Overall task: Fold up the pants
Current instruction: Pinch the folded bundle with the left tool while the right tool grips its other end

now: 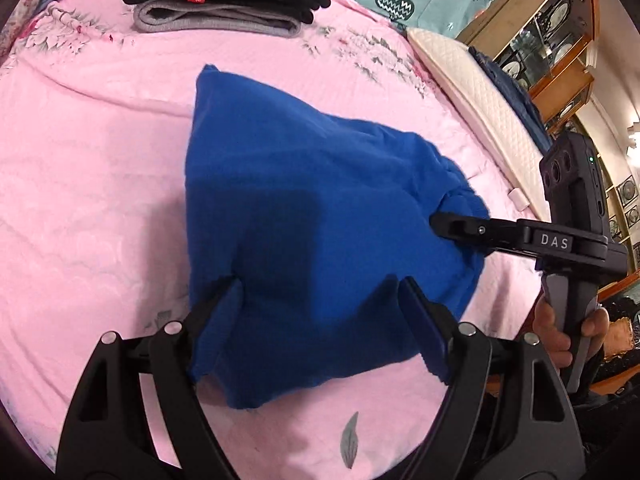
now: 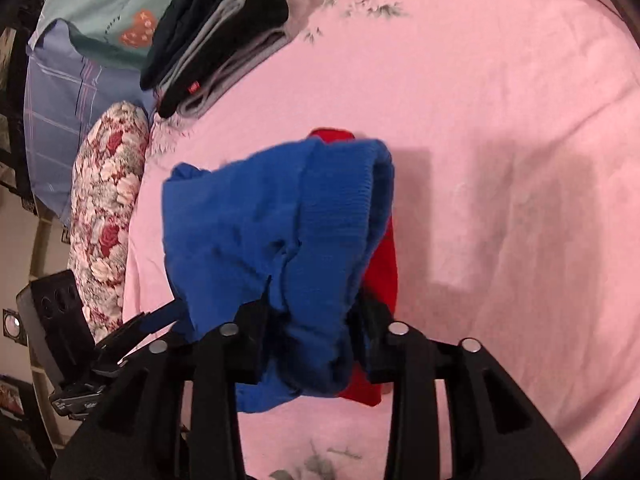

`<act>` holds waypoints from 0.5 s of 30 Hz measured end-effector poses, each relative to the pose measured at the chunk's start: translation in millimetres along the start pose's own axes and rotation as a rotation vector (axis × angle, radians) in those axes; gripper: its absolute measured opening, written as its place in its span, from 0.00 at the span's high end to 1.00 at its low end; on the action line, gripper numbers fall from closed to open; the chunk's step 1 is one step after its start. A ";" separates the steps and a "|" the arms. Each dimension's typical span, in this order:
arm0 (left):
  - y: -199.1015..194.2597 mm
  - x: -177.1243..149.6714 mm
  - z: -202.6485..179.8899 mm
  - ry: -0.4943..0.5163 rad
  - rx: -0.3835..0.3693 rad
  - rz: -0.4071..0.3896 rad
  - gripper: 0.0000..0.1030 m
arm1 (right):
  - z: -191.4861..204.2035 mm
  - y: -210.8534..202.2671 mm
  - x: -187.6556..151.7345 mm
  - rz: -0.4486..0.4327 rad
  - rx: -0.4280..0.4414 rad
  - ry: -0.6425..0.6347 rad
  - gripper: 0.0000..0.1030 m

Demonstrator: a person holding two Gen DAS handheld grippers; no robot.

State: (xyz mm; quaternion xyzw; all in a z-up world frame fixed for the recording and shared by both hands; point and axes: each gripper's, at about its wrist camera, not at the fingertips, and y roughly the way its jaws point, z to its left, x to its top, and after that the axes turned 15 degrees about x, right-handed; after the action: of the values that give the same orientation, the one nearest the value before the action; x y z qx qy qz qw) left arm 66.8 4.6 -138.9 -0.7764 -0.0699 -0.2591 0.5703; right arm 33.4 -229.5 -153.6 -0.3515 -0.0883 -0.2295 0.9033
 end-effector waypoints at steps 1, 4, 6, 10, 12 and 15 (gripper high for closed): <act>-6.3 0.2 3.2 -0.009 -0.005 -0.013 0.22 | 4.4 -1.6 1.1 0.012 -0.007 -0.016 0.57; -30.4 0.3 13.9 -0.039 0.000 -0.065 0.22 | 26.3 -14.4 9.3 0.029 -0.103 -0.103 0.51; -46.4 -1.2 16.7 -0.047 -0.021 -0.094 0.22 | 47.1 -27.5 15.8 -0.007 -0.174 -0.174 0.47; -55.8 -1.8 5.4 -0.023 -0.094 -0.111 0.22 | 98.3 -39.2 32.4 -0.066 -0.118 -0.352 0.45; -48.1 -2.7 -4.1 -0.002 -0.097 -0.099 0.22 | 123.9 -20.8 41.4 -0.014 -0.008 -0.429 0.62; -22.4 -6.3 -7.4 -0.008 -0.069 -0.036 0.34 | 153.5 40.5 53.0 0.150 0.017 -0.500 0.83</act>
State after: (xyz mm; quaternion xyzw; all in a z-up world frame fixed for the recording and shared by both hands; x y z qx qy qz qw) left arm 50.0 6.5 -121.3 -0.7952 -0.0771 -0.2685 0.5381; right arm 99.6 -118.3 -47.5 -0.3955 -0.2846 -0.0672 0.8707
